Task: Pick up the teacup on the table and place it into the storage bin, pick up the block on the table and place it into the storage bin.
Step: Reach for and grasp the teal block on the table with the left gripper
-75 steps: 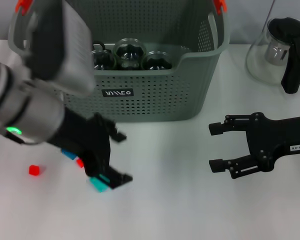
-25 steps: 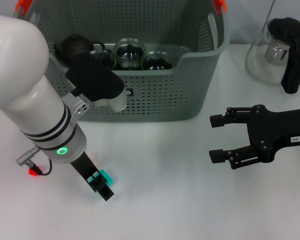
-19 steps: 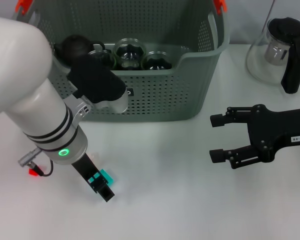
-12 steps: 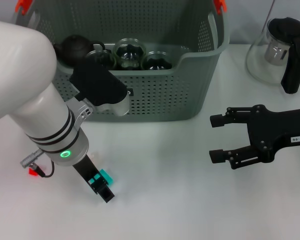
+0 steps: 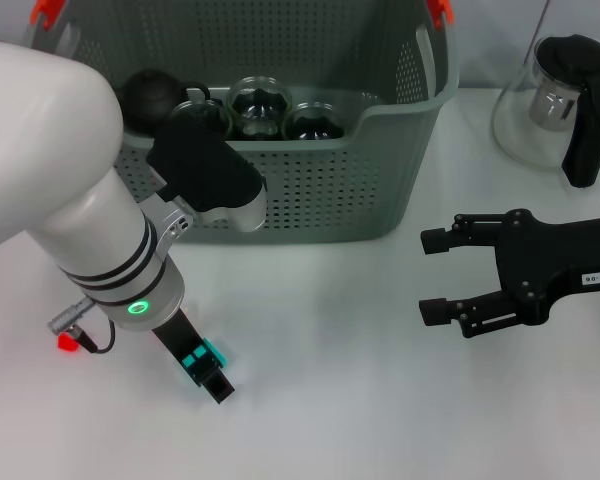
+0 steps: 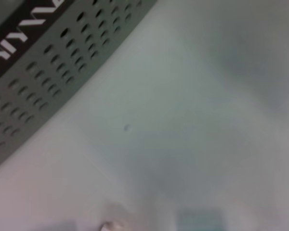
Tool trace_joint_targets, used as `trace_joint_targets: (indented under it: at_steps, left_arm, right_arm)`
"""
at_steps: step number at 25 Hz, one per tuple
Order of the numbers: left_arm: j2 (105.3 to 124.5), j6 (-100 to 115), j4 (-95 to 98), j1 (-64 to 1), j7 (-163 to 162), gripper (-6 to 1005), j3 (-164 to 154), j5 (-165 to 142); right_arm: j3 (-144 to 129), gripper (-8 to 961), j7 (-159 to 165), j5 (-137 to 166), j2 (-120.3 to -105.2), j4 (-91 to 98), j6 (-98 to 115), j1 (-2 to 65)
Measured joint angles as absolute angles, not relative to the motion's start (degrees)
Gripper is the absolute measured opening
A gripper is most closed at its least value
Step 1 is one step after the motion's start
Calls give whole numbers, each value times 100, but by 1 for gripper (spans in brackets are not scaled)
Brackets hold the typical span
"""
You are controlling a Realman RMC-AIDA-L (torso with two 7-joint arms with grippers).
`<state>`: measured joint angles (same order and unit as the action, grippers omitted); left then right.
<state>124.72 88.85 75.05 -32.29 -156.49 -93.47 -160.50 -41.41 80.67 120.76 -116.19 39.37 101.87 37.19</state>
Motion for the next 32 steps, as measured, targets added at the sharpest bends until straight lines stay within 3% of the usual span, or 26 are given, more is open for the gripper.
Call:
trace_joint_targets:
  at_steps: [32]
  left_arm:
    - [12463,8885,7369,-3330,-15634,846,-9406,-15989]
  right_arm:
    - [-4104,943,8059,12076,-11610,3937,10166,3724]
